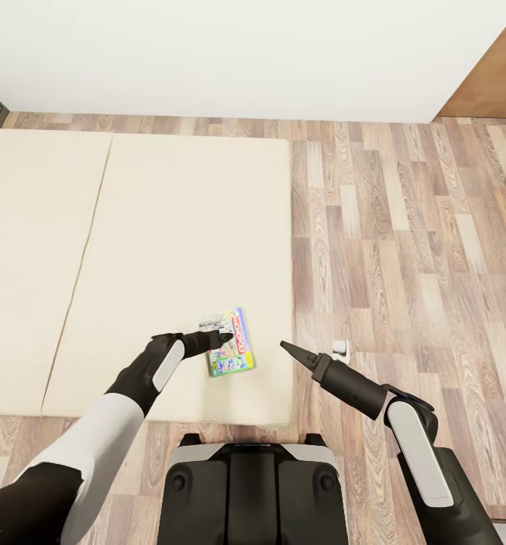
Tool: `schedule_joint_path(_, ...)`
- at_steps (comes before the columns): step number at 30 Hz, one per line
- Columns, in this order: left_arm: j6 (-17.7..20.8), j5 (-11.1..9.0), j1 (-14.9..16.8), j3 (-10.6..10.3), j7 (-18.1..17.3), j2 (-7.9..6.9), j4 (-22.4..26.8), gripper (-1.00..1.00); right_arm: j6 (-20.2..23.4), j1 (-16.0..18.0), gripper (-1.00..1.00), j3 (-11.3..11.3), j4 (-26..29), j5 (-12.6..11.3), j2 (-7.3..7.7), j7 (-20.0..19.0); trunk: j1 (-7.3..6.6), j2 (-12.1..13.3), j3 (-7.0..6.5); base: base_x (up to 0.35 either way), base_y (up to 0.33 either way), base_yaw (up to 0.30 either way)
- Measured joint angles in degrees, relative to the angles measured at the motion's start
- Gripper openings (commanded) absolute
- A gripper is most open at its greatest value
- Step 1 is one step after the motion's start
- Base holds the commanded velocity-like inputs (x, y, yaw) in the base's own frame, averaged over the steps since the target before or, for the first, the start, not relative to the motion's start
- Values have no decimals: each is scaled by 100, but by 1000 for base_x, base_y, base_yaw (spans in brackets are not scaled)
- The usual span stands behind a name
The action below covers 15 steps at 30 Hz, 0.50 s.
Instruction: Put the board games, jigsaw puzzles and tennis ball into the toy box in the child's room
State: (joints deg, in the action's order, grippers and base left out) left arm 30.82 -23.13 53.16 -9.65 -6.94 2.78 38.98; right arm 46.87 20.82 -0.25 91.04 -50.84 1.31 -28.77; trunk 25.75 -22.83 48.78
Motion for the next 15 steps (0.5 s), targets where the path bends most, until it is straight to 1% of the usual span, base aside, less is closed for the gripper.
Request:
schedule_joint_path(6,-5,2,0,-9,-2,40,0,100,3,1,100,-5,0,-4,0,-5,0,0,0,0,0,0)
schedule_joint_path(15,-14,-3,0,-12,-14,40,4,100,-4,-1,100,1,0,3,0,16,0,0,0,0,0,0)
